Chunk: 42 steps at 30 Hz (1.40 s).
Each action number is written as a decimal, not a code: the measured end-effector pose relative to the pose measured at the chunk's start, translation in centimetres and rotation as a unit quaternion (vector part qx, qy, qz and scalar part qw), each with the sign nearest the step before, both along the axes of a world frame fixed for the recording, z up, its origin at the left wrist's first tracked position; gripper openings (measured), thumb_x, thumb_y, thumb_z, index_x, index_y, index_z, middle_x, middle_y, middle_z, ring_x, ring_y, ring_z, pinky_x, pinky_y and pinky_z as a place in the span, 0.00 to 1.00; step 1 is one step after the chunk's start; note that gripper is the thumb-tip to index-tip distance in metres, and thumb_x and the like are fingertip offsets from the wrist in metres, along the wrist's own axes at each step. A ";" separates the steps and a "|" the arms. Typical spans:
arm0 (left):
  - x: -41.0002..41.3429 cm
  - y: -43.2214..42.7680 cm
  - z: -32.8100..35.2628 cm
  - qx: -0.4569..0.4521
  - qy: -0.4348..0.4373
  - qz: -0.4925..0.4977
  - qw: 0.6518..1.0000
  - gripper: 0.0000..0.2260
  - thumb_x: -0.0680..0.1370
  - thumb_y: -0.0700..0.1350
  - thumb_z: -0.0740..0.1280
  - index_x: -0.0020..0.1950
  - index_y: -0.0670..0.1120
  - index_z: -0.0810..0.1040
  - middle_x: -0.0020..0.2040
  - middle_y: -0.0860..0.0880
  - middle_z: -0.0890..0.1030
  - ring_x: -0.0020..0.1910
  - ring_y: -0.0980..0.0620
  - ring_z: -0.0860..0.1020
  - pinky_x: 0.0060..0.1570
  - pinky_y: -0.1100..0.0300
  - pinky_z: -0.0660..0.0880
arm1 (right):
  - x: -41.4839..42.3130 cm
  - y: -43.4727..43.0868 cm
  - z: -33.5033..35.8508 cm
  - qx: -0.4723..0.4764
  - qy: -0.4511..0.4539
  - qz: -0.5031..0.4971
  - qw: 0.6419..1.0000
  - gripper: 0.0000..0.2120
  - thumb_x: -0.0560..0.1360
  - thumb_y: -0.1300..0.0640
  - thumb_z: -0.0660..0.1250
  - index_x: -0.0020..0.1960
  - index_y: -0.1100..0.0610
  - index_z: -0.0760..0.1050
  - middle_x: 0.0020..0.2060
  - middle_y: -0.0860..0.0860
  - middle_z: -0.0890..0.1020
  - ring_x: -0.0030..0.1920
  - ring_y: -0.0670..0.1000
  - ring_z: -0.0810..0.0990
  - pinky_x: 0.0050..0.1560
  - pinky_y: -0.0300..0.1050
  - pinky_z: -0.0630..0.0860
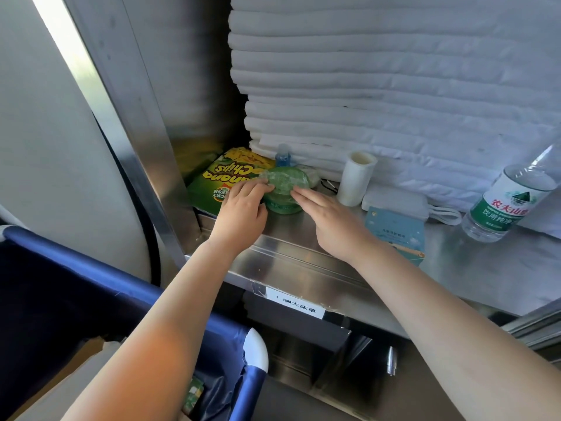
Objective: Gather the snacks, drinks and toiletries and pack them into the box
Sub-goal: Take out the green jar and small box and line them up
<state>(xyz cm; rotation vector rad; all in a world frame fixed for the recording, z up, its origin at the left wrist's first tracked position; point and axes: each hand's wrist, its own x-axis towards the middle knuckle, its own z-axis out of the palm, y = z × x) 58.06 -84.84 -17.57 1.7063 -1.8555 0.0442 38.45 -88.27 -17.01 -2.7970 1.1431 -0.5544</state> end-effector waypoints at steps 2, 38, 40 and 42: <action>-0.4 0.5 -0.4 0.005 0.003 0.001 1.000 0.19 0.77 0.37 0.61 0.68 0.43 0.70 0.70 0.46 0.67 0.68 0.44 0.63 0.66 0.46 0.63 | -0.7 0.5 0.0 0.016 -0.006 0.000 1.000 0.36 0.74 0.72 0.55 0.77 0.51 0.48 0.76 0.46 0.53 0.71 0.49 0.61 0.60 0.32 0.59; -7.0 4.2 -6.0 -0.067 0.053 -0.108 0.990 0.16 0.75 0.41 0.63 0.61 0.36 0.72 0.60 0.41 0.74 0.59 0.45 0.72 0.61 0.55 0.69 | -7.2 3.0 -1.3 -0.014 -0.107 -0.158 0.981 0.18 0.73 0.59 0.70 0.63 0.59 0.76 0.61 0.51 0.77 0.61 0.53 0.74 0.62 0.41 0.67; -7.1 4.2 -6.0 -0.071 0.061 -0.103 0.990 0.16 0.74 0.41 0.63 0.60 0.36 0.72 0.60 0.40 0.73 0.60 0.45 0.73 0.60 0.55 0.70 | -6.5 2.5 -1.4 -0.014 -0.105 -0.166 0.980 0.19 0.73 0.59 0.70 0.63 0.59 0.76 0.61 0.50 0.77 0.60 0.53 0.75 0.61 0.43 0.69; -7.1 4.1 -6.1 -0.072 0.042 -0.105 0.991 0.14 0.74 0.40 0.64 0.57 0.36 0.74 0.58 0.41 0.74 0.57 0.44 0.74 0.58 0.54 0.70 | -5.9 2.0 -1.4 -0.011 -0.102 -0.171 0.980 0.19 0.73 0.58 0.69 0.63 0.58 0.76 0.62 0.50 0.76 0.60 0.53 0.74 0.60 0.45 0.71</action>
